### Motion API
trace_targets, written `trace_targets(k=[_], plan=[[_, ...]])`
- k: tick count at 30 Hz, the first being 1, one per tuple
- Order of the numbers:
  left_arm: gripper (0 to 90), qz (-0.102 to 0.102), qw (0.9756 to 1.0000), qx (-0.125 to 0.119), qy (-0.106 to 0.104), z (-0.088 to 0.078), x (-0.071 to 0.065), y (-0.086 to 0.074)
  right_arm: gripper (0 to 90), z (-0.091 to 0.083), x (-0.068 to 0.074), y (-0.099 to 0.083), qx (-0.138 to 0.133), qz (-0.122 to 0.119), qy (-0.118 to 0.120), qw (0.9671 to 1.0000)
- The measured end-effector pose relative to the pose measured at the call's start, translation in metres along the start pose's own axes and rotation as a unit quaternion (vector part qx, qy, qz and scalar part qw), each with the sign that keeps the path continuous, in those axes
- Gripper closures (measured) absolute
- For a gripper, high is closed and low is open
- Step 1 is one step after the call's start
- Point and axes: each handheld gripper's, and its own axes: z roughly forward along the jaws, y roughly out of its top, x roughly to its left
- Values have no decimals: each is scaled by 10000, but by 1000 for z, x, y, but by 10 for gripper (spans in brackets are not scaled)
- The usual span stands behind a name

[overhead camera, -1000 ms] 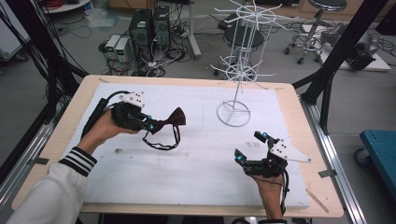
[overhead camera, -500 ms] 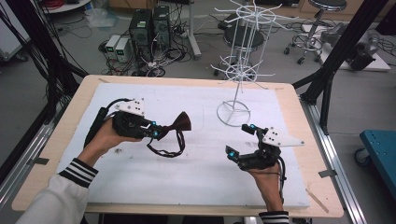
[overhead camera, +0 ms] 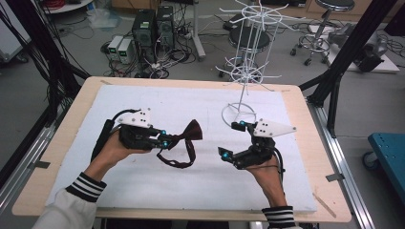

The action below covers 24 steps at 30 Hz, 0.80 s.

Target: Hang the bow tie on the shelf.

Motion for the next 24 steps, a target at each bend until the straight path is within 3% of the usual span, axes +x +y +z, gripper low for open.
trace_targets(k=[16,18,19,20,24], plan=[[803,102,9995,-298,-23,6,-11,1,49,34,4,27,353,56,751,9965],[803,96,9993,-355,-66,6,-13,1,79,38,5,29,420,73,785,9960],[803,131,9993,-346,-67,6,-13,0,179,41,4,30,466,94,834,9954],[803,124,9993,-333,-75,6,-14,0,213,42,4,31,468,112,906,9947],[803,223,9990,-372,-99,6,-16,1,272,46,3,32,534,160,1009,9933]])
